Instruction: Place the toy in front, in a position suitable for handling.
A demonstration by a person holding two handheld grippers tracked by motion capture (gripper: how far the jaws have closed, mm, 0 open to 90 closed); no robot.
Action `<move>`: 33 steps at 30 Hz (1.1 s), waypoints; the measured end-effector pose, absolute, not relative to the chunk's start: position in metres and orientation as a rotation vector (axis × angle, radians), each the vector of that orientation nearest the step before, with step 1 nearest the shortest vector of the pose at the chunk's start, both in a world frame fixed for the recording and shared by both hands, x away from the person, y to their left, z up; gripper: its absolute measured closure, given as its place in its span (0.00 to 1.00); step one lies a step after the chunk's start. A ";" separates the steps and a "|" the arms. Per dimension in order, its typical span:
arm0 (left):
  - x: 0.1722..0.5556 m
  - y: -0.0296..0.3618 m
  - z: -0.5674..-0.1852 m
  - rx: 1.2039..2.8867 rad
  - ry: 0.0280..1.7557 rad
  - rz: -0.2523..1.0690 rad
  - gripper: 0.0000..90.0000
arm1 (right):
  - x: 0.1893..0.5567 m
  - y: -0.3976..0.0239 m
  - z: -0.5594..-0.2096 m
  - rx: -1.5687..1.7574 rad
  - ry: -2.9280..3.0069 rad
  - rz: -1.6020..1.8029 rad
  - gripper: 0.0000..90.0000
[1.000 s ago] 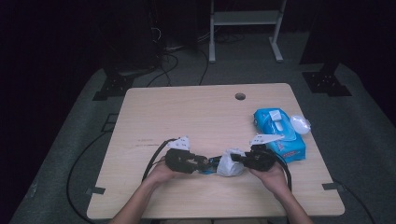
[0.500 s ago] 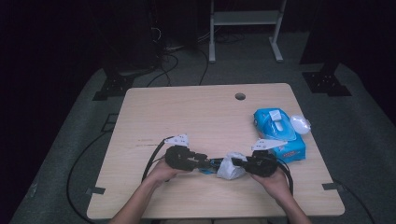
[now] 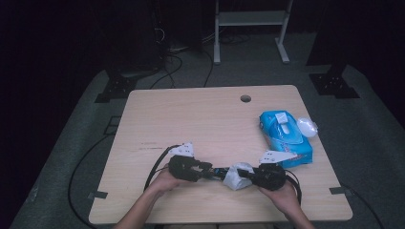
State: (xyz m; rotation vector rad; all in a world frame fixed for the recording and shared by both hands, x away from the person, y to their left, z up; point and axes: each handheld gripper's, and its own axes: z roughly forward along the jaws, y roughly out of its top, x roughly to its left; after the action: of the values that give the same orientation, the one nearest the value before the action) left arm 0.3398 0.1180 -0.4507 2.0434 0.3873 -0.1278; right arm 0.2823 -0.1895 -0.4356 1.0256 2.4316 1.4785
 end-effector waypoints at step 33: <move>0.323 0.107 -0.471 2.215 0.366 0.154 0.18 | 0.268 -0.193 -0.439 1.028 2.478 1.468 0.95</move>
State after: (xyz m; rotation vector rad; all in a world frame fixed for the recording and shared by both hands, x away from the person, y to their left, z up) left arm 0.3233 0.1066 -0.4708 2.2151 0.3659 0.1541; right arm 0.2684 -0.1930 -0.4387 1.0278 2.4785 1.4677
